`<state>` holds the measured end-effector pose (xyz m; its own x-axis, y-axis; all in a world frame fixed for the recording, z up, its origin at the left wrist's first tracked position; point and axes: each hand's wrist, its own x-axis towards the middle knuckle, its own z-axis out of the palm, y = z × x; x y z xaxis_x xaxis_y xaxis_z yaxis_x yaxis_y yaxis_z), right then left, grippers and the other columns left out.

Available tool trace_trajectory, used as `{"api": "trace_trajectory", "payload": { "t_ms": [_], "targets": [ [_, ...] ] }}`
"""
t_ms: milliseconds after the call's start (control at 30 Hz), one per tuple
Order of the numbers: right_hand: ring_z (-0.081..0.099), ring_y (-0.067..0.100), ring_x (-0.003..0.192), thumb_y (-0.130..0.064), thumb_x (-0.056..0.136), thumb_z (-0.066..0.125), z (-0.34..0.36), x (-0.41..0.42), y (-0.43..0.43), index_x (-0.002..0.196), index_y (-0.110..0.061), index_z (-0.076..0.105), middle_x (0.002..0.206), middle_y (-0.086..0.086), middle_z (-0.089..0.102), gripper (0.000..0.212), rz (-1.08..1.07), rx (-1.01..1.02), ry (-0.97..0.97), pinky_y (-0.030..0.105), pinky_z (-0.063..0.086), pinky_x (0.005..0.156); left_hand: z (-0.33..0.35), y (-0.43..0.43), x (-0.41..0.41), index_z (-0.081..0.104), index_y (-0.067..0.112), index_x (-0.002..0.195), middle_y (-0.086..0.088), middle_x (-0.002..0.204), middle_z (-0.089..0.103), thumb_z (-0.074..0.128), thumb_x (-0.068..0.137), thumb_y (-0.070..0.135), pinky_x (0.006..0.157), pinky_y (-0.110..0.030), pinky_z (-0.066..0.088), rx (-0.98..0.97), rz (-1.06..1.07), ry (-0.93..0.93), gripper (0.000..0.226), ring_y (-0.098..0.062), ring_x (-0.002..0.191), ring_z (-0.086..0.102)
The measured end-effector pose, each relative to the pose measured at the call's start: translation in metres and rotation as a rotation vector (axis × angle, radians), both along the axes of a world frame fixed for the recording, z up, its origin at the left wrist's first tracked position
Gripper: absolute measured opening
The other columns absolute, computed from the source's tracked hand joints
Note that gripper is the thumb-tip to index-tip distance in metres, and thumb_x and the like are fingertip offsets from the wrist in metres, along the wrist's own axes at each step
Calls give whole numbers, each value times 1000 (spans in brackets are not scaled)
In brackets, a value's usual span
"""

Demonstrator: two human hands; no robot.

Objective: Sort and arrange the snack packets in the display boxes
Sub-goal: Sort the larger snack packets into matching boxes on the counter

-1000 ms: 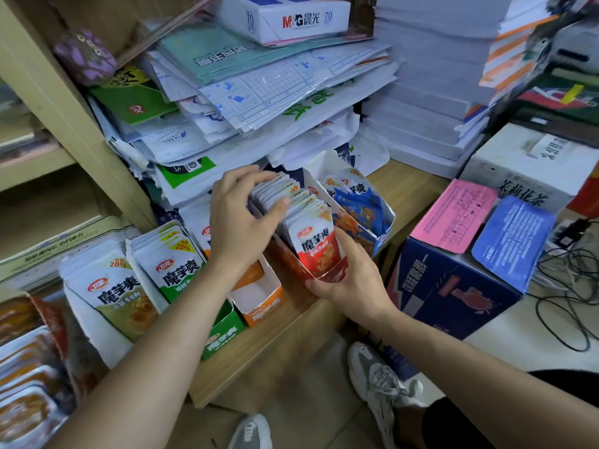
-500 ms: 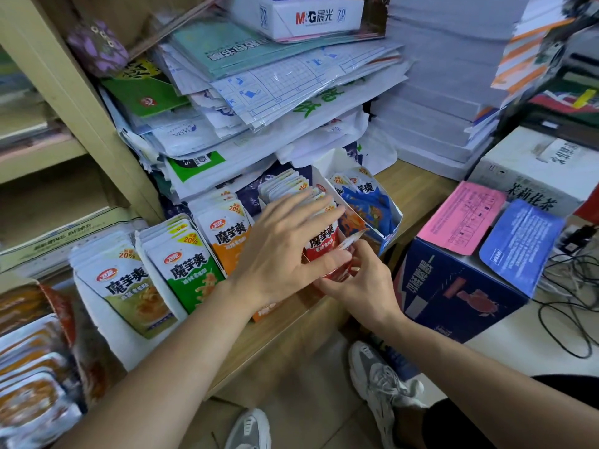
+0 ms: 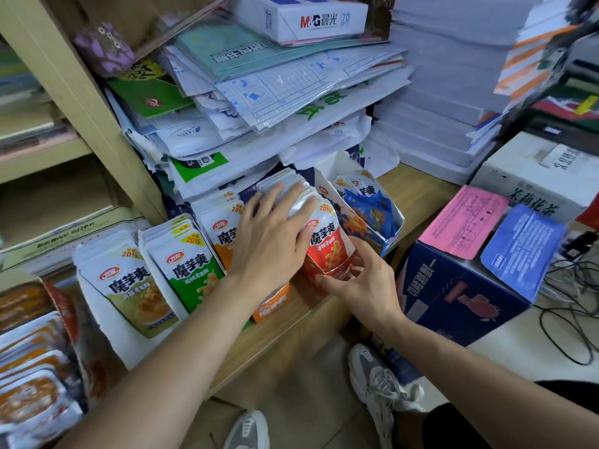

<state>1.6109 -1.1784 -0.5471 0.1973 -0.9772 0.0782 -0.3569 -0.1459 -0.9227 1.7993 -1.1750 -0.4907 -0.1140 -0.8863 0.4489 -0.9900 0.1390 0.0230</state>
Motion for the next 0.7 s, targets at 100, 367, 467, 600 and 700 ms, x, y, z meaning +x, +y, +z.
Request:
{"api": "trace_trajectory", "payload": {
  "t_ms": [100, 367, 467, 600, 700],
  "targets": [
    [62, -3, 105, -43, 65, 92, -1, 2, -3, 138, -33, 50, 109, -25, 62, 85, 18, 1, 7, 34, 58, 93, 3, 1, 8, 48, 31, 150, 3, 159, 40, 49, 99, 43, 120, -46, 25, 53, -144, 175, 52, -23, 150, 31],
    [62, 1, 114, -31, 84, 80, 9, 15, -21, 150, -33, 39, 127, -15, 65, 78, 393, 27, 64, 27, 53, 98, 6, 23, 34, 70, 18, 126, -1, 124, 67, 79, 85, 20, 100, -39, 46, -140, -193, 272, 42, -22, 117, 56],
    [61, -1, 116, -17, 91, 73, 13, 17, -22, 153, -31, 33, 130, -12, 63, 76, 492, 128, -33, 18, 52, 90, 3, 37, 35, 68, 19, 130, 3, 120, 65, 79, 86, 23, 97, -34, 46, -103, -164, 287, 46, -16, 114, 54],
    [64, 4, 116, -20, 99, 61, 24, 15, -24, 150, -34, 36, 129, -9, 66, 59, 531, 318, -209, 19, 54, 87, 1, 39, 39, 68, 21, 131, 4, 121, 65, 77, 88, 22, 98, -35, 45, -92, -140, 330, 44, -19, 114, 53],
    [63, 14, 121, -17, 102, 56, 22, 13, -32, 149, -31, 42, 132, -4, 66, 51, 542, 370, -230, 34, 53, 99, 1, 37, 38, 68, 20, 131, 4, 121, 65, 75, 89, 20, 99, -33, 43, -84, -153, 364, 43, -17, 114, 52]
  ]
}}
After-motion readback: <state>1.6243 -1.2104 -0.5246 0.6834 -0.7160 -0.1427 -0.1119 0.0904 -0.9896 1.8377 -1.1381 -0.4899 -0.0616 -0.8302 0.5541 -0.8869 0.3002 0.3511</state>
